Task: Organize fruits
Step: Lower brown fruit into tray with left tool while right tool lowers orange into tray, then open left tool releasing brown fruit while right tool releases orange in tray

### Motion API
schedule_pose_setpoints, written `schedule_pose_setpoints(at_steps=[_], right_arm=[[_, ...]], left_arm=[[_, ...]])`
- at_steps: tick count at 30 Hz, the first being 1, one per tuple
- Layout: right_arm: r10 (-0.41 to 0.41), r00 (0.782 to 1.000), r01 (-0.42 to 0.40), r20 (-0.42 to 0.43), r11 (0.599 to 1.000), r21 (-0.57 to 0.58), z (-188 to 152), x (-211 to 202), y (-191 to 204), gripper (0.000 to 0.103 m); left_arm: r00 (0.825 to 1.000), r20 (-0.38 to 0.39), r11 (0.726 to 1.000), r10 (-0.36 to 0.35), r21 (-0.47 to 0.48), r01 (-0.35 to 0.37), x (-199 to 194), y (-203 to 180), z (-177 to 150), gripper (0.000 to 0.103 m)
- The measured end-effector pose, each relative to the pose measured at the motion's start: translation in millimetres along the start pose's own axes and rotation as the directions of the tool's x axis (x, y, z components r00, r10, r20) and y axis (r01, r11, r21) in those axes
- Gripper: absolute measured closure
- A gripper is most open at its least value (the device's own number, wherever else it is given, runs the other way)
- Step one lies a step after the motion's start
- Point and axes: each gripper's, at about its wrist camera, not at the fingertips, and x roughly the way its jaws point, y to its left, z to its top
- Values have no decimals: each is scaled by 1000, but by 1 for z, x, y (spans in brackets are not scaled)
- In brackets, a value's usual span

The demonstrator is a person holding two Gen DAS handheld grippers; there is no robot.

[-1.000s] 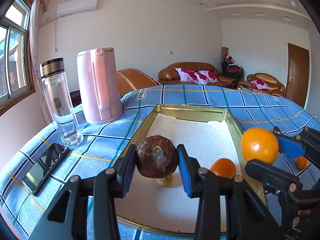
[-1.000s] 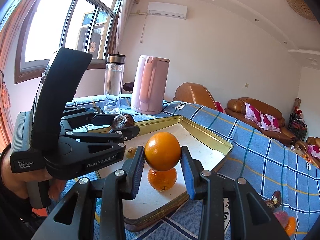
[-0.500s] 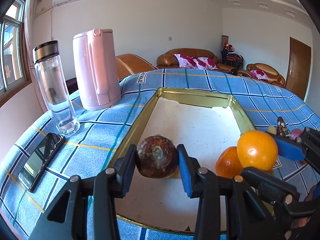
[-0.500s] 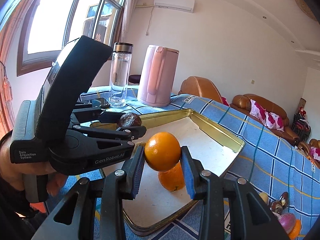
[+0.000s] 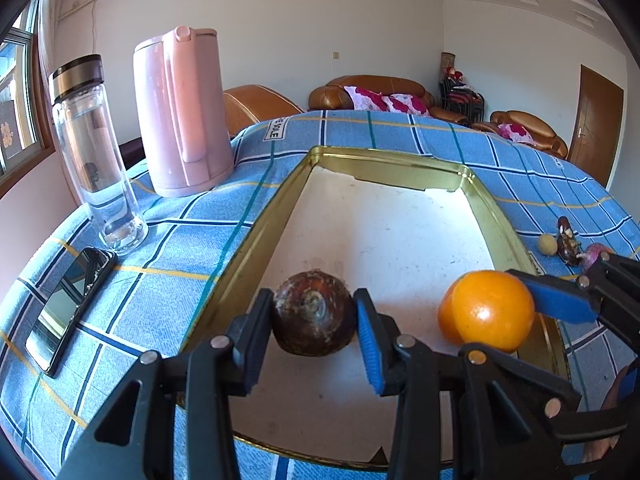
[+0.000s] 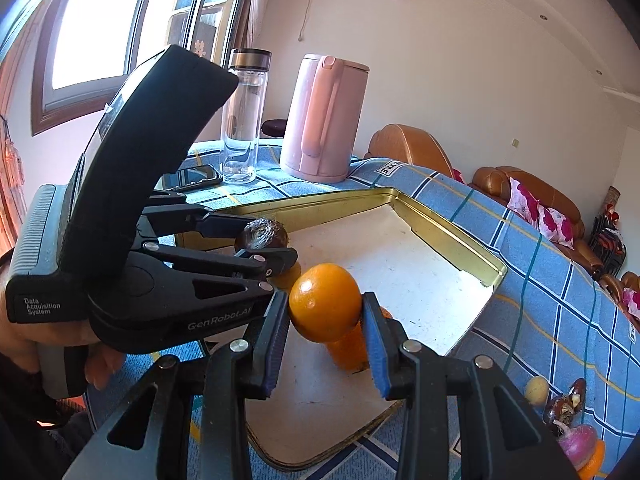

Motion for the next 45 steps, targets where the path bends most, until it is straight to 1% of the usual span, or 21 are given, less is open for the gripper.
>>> schedule_pose_setpoints(at_steps=[10, 18, 20, 22, 24, 28, 30, 32, 33, 34, 37, 39, 44, 45], right_arm=[[1, 998, -1, -56, 1000, -11, 1, 12, 2, 65], [5, 998, -5, -56, 1000, -4, 1, 12, 0, 64], [-2, 998, 2, -56, 1000, -5, 1, 12, 0, 60], [-18, 998, 18, -60, 1000, -2, 1, 12, -1, 53], [-27, 998, 27, -56, 1000, 6, 1, 11, -2, 49], [-47, 998, 48, -35, 998, 29, 1, 6, -6, 40], [-48, 999, 49, -18, 998, 42, 1, 3, -9, 39], [-56, 998, 56, -1, 997, 54, 0, -1, -10, 38], [-62, 998, 61, 7, 996, 59, 0, -4, -12, 38], [-69, 997, 68, 18, 995, 68, -1, -7, -13, 37], [-86, 995, 81, 45, 992, 101, -6, -18, -21, 34], [-109, 993, 102, 54, 988, 115, -10, -25, -26, 34], [-150, 986, 135, 79, 977, 166, -22, -46, -45, 34], [-158, 984, 142, 82, 974, 177, -25, -51, -49, 34]], left_arm=[[1000, -16, 1000, 1, 15, -1, 4, -2, -1, 61], [1000, -14, 1000, 10, 18, -10, 4, -2, -1, 61], [1000, -9, 1000, 17, 16, -17, 3, -2, -2, 61], [1000, -4, 1000, 18, 14, -18, 2, -1, -3, 61], [1000, 6, 1000, 17, 8, -17, 0, 0, -3, 60], [999, 30, 1000, 26, -5, -26, -6, 1, -2, 53], [999, 40, 1000, 28, -13, -28, -9, 2, -1, 49], [998, 49, 1000, 29, -10, -29, -12, 0, -1, 42], [998, 54, 1000, 27, -8, -26, -14, -2, -1, 40], [998, 58, 1000, 24, -4, -23, -15, -4, -1, 38], [998, 68, 1000, 4, 14, -5, -18, -15, -2, 37], [997, 77, 1000, -5, 25, 3, -22, -22, -1, 34], [995, 100, 998, -17, 66, 10, -30, -42, 0, 15], [994, 107, 997, -22, 74, 14, -32, -46, 0, 14]])
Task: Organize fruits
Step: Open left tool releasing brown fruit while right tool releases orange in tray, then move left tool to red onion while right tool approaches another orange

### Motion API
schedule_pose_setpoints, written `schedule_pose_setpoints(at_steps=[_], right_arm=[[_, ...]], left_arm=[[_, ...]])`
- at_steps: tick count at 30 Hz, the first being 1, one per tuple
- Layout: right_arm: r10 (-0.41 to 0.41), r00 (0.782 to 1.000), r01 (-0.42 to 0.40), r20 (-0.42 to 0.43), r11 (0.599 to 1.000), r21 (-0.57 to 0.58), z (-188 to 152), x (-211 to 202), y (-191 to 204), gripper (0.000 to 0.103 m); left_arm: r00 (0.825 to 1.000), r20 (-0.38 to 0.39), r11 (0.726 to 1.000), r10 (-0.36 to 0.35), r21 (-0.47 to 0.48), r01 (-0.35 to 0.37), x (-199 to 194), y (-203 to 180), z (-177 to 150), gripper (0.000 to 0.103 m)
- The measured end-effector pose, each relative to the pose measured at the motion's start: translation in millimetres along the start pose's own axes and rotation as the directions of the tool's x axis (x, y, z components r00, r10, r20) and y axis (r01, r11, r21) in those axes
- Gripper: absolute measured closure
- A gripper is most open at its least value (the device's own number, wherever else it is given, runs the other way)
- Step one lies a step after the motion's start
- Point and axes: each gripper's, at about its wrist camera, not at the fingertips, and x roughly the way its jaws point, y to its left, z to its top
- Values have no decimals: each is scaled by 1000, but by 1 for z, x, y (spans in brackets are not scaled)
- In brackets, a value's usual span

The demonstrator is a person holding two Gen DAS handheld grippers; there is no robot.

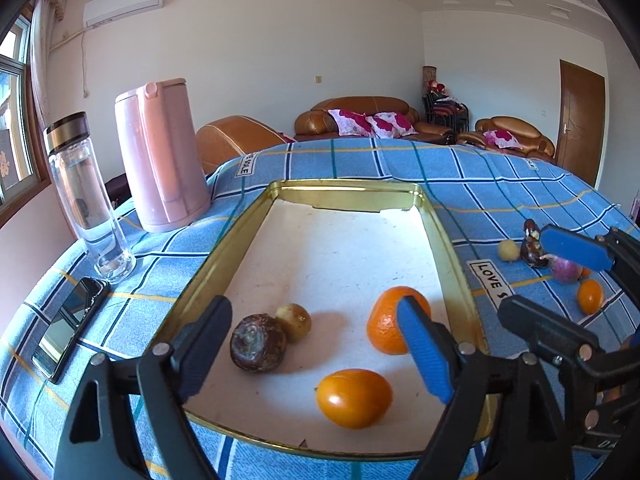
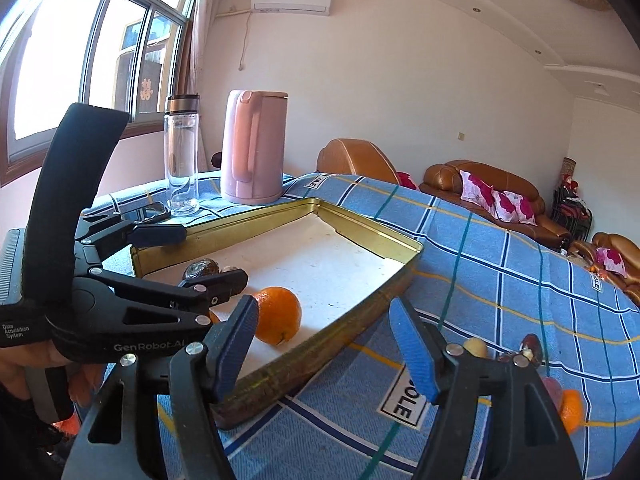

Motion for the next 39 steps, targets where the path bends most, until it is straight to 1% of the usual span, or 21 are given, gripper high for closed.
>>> schedule_pose_setpoints(at_steps=[5, 7, 9, 11, 13, 15, 18, 23, 26, 28, 29, 31, 32, 36, 39], right_arm=[[-63, 998, 62, 19, 997, 55, -13, -28, -30, 33], [-108, 994, 106, 11, 991, 86, -21, -38, -46, 33], [-150, 989, 150, -9, 979, 136, -31, -49, -66, 33], [-176, 984, 179, -31, 965, 192, -38, -58, -85, 33], [-226, 972, 234, -66, 951, 204, -44, -64, -99, 33], [-244, 963, 263, -111, 940, 215, -51, -65, -112, 33], [-235, 959, 270, -162, 929, 252, -60, -63, -128, 33], [-190, 949, 255, -253, 933, 255, -70, -47, -133, 34], [-145, 940, 234, -308, 933, 273, -77, -35, -138, 45], [-107, 936, 215, -335, 929, 303, -80, -30, -144, 58], [-93, 935, 207, -343, 926, 315, -82, -28, -146, 62], [-72, 938, 187, -338, 929, 320, -82, -28, -145, 63], [-76, 941, 185, -330, 931, 314, -82, -29, -143, 63], [-130, 950, 217, -283, 928, 303, -78, -42, -141, 63], [-192, 949, 264, -249, 917, 300, -74, -54, -146, 63]], left_arm=[[999, 16, 999, -31, 30, 30, -7, -20, 4, 13], [999, 19, 998, -43, 40, 42, -8, -29, 5, 10], [998, 18, 997, -65, 52, 64, -9, -39, 6, 10], [996, 17, 994, -87, 76, 85, -10, -51, 7, 10], [994, 17, 989, -108, 106, 106, -10, -64, 9, 10], [992, 15, 984, -125, 127, 122, -10, -75, 10, 9], [990, 9, 978, -137, 160, 134, -7, -91, 13, 9], [987, -5, 968, -159, 196, 157, 0, -111, 20, 8], [985, -13, 963, -175, 207, 174, 3, -121, 23, 8], [982, -22, 959, -188, 212, 189, 5, -128, 24, 8], [981, -25, 957, -191, 216, 192, 6, -131, 24, 8], [979, -26, 955, -201, 218, 201, 6, -137, 25, 8], [979, -26, 954, -204, 220, 205, 6, -139, 25, 8], [977, -40, 948, -211, 233, 215, 12, -151, 25, 8], [973, -50, 945, -224, 232, 229, 16, -162, 29, 8]])
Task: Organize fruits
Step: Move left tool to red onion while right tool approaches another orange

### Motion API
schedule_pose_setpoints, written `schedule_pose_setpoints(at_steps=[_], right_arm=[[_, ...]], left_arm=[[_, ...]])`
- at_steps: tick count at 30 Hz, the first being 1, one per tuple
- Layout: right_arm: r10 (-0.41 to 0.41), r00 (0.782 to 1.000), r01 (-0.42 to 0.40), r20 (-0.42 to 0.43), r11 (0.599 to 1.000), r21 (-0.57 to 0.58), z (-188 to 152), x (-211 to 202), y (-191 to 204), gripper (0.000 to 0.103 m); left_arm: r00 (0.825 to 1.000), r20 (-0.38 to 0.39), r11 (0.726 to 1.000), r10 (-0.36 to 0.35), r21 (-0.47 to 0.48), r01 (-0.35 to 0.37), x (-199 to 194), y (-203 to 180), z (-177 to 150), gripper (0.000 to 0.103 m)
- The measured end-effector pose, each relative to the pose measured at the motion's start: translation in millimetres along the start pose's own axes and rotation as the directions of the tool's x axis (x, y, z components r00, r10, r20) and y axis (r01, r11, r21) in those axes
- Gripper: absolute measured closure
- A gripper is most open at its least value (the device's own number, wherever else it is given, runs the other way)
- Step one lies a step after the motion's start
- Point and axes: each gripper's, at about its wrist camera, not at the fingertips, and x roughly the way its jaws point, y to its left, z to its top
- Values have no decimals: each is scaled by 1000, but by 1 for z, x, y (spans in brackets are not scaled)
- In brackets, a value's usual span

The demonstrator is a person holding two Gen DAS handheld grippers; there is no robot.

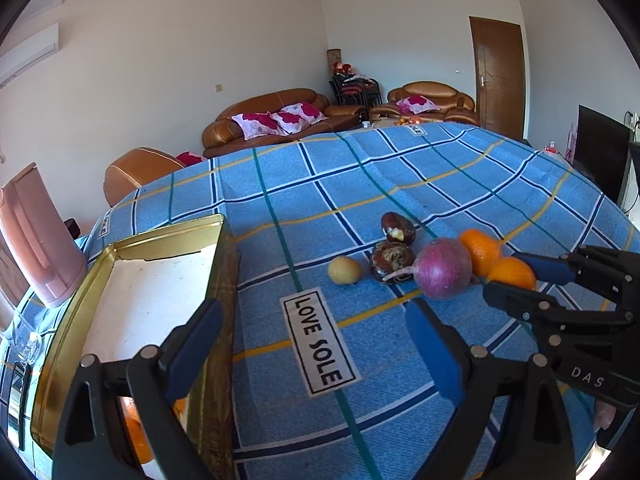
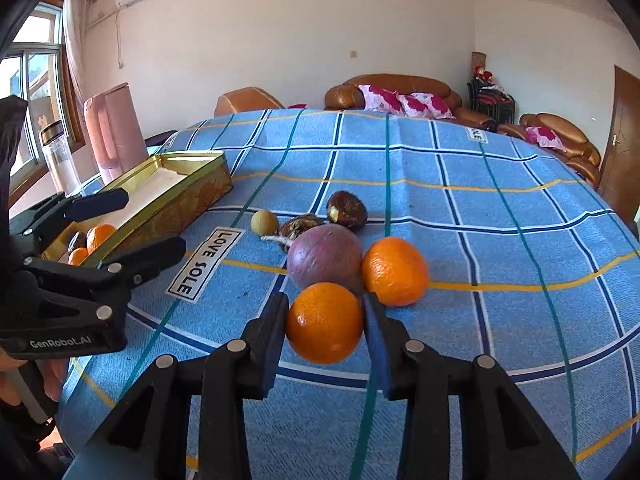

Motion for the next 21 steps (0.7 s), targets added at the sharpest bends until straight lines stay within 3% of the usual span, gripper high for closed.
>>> schedule_pose_setpoints(at_steps=[9, 21], right_arm=[[-131, 987, 126, 88, 990, 64, 23, -15, -31, 63], [-185, 977, 173, 103, 978, 116, 23, -6, -50, 63]], left_arm=[[997, -17, 997, -72, 7, 72, 24, -38, 17, 8], [990, -75, 993, -120, 2, 121, 51, -61, 24, 13]])
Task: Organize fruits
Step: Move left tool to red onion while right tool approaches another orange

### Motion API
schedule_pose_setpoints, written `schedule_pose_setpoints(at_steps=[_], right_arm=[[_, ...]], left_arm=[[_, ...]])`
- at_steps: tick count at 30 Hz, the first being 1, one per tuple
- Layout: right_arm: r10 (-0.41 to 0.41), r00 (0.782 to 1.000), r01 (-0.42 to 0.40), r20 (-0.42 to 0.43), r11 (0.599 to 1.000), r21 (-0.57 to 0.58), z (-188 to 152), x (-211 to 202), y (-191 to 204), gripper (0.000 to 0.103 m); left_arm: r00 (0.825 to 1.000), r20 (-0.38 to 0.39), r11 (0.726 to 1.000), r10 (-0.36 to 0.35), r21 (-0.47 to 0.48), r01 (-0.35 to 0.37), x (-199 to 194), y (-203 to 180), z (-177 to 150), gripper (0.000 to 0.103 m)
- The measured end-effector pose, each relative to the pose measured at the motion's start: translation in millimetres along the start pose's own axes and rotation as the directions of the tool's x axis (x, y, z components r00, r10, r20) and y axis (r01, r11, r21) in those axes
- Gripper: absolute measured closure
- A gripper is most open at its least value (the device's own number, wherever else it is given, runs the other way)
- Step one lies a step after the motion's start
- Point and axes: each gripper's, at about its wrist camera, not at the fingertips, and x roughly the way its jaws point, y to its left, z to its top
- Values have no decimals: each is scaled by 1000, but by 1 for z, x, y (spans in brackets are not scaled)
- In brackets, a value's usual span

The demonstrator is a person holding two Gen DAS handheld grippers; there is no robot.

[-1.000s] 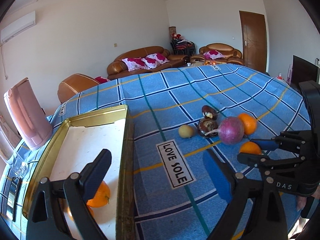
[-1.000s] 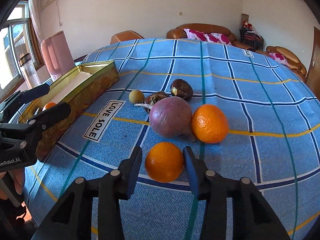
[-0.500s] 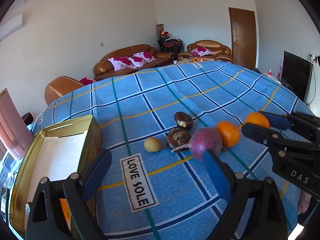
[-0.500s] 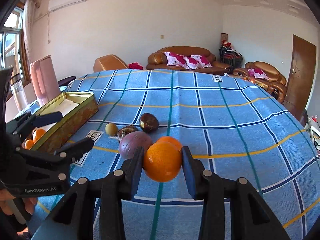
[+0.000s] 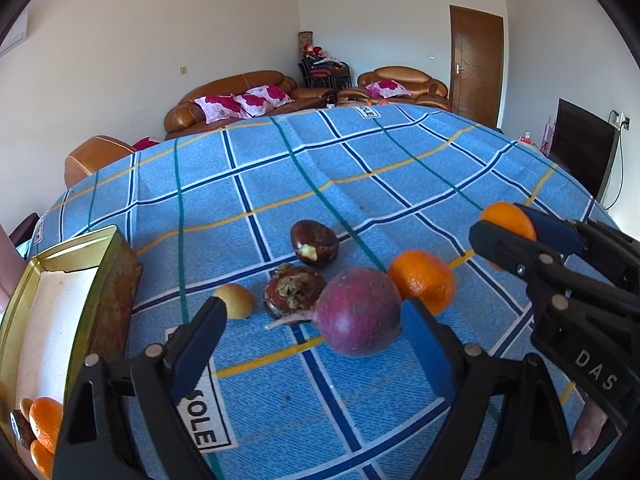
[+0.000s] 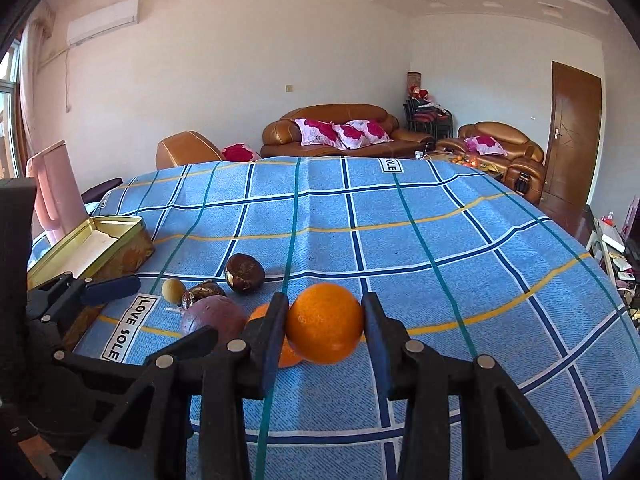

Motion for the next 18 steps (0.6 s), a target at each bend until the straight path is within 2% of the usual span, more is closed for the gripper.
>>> schedule_pose_setpoints(at_steps=[7, 10, 12, 14, 18], right_arm=[[19, 1000, -19, -2, 1000, -9, 0, 0, 1, 63], [22, 1000, -22, -2, 1000, -22, -1, 0, 3, 63], [31, 999, -31, -12, 999, -26, 0, 3, 4, 63], [38, 999, -38, -19, 999, -23, 0, 4, 3, 63], [42, 999, -42, -12, 999, -31, -1, 2, 4, 63]], left_arm=[[997, -58, 999, -54, -7, 54, 13, -1, 1, 17], [994, -76, 996, -85, -1, 85, 16, -2, 1, 25], [990, -97, 994, -106, -16, 105, 20, 0, 1, 26], [985, -100, 990, -141, -37, 138, 21, 3, 0, 32], [984, -94, 988, -154, -38, 151, 18, 4, -1, 36]])
